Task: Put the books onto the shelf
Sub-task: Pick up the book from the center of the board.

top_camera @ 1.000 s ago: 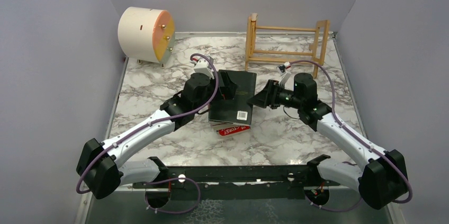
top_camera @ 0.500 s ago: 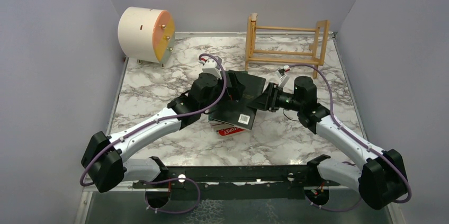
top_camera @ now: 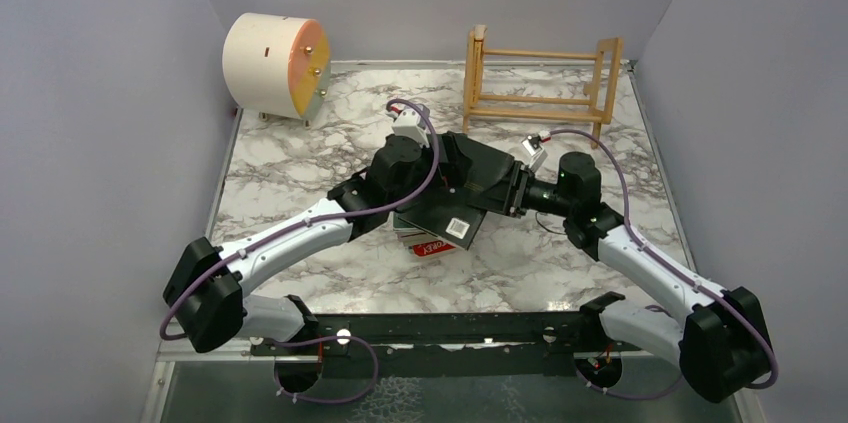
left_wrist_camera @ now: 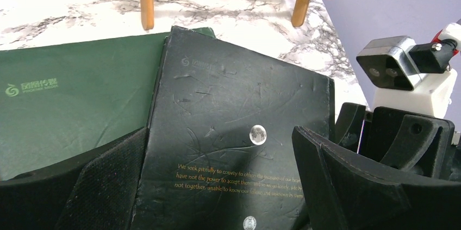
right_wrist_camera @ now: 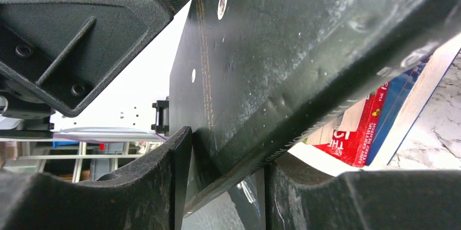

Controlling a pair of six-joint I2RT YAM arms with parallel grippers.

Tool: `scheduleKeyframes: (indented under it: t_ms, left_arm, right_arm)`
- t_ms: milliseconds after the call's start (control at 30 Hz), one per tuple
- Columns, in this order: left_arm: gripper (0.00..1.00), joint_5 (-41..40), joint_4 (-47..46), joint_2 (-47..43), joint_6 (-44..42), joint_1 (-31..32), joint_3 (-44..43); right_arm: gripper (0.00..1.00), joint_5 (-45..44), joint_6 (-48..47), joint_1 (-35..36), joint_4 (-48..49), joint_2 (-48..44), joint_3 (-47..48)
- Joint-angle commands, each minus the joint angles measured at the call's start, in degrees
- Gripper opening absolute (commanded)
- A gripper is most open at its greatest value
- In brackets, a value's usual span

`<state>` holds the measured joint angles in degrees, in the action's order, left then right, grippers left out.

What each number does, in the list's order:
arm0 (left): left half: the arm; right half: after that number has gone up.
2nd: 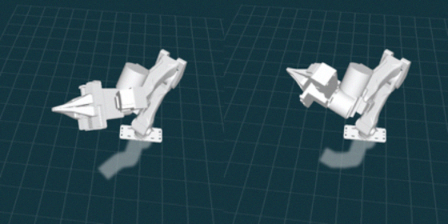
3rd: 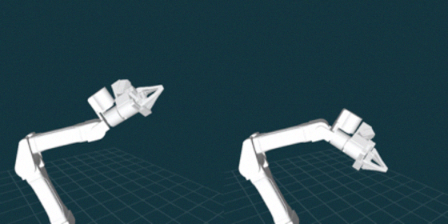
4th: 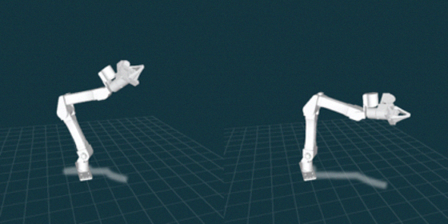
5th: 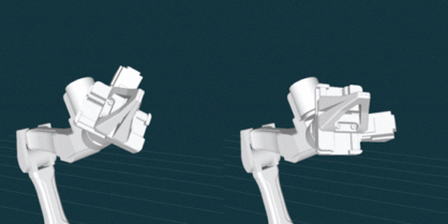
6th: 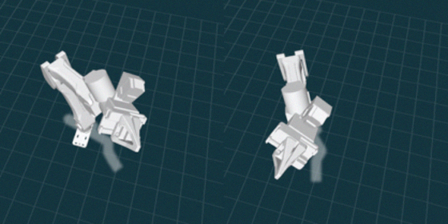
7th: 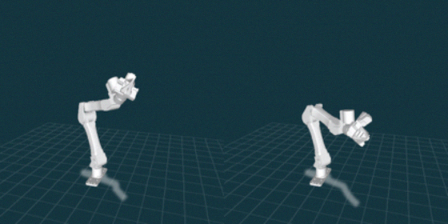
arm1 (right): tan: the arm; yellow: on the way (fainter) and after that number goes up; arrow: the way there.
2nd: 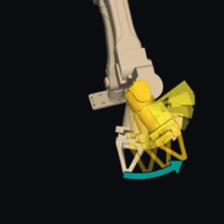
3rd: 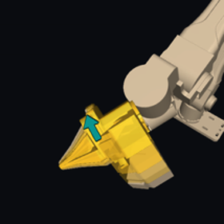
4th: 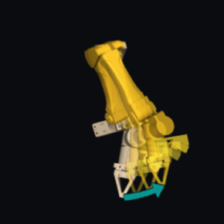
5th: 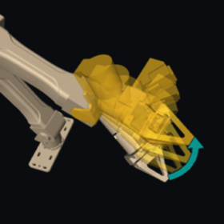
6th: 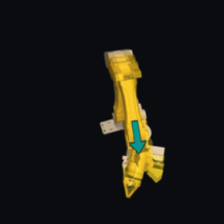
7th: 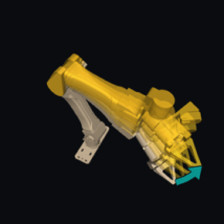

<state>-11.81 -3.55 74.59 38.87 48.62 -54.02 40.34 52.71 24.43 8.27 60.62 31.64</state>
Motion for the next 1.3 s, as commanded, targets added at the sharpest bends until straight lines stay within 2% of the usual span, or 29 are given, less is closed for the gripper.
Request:
scheduleKeyframes:
  t_ms: [0, 233, 467, 567, 733, 833, 900, 1067, 1267]
  left_arm:
    - [0.99, 4.02, -4.09, 1.73, 1.29, 2.23, -2.12]
    - [0.99, 5.24, -8.37, 1.73, 1.95, 2.87, -0.52]
    - [0.99, 4.97, -10.19, 0.13, 0.90, 3.17, 0.61]
    - [0.99, 0.91, -6.16, -1.36, -2.01, 3.19, -1.62]
    - [0.99, -11.44, 3.48, -5.21, -8.04, 3.06, -7.49]
    - [0.99, -16.85, 5.76, -9.40, -10.30, 3.08, -8.00]
    - [0.99, -19.45, 7.04, -12.17, -10.97, 3.09, -7.73]
    - [0.99, -21.92, 7.97, -18.20, -11.03, 3.07, -4.81]
    - [0.99, -22.67, 8.56, -20.36, -10.38, 3.11, -2.27]
  right_arm:
    - [0.41, 1.47, 3.02, 0.45, 7.71, -1.98, -1.14]
    - [0.36, 0.00, 5.33, 0.45, 11.17, -3.18, -2.62]
    - [0.23, -1.54, 5.71, 0.45, 11.31, -5.18, -2.46]
    - [0.18, -2.69, 4.83, 0.39, 9.05, -6.98, -1.52]
    - [0.07, -6.79, 1.69, 0.36, 3.49, -10.59, 1.57]
    - [0.01, -10.74, -2.05, 0.36, -1.76, -12.34, 5.15]
    - [0.01, -13.91, -4.78, 0.36, -4.65, -12.81, 8.21]
    - [0.01, -21.53, -11.01, 0.36, -9.66, -12.39, 16.17]
    - [0.01, -25.69, -14.11, 0.36, -8.97, -8.65, 22.49]
